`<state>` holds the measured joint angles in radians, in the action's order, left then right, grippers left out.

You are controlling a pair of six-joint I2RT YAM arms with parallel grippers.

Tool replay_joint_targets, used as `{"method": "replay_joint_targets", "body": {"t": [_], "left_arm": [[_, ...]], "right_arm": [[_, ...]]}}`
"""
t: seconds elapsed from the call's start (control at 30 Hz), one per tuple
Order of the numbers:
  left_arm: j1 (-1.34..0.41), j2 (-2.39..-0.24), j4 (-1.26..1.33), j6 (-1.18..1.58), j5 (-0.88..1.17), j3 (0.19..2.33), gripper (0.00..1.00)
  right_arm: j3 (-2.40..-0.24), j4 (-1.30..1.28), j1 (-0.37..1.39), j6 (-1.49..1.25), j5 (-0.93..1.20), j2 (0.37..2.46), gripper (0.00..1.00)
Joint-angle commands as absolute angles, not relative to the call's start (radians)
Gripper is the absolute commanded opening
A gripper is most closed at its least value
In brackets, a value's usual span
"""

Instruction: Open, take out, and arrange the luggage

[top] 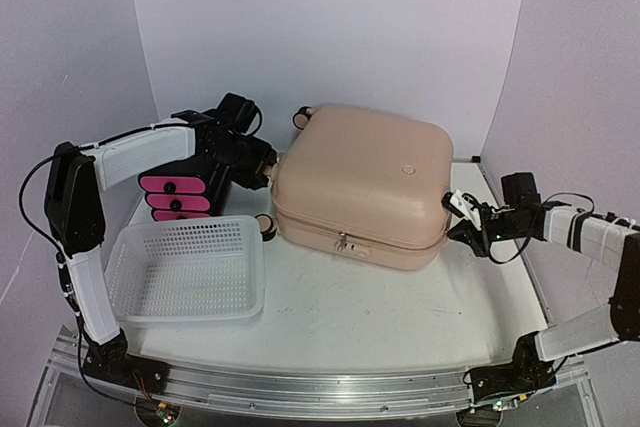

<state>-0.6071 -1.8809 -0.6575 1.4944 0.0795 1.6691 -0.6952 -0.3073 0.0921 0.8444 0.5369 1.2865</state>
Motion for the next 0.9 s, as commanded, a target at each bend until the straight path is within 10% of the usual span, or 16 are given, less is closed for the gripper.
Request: {"method": "replay_joint_targets", "body": {"t": [0.0, 0.87], "left_arm": [[-0.664, -1.938, -0.885, 1.197, 0.040, 1.649, 0.11], [-0.559, -1.837, -0.753, 1.264, 0.213, 1.589, 0.11]], "right_arm": [[-0.612, -0.306, 0.191, 0.800, 0.661, 1.149, 0.00], [-0.570, -0.556, 0.195, -0.086, 0.581, 0.810, 0.00]]}}
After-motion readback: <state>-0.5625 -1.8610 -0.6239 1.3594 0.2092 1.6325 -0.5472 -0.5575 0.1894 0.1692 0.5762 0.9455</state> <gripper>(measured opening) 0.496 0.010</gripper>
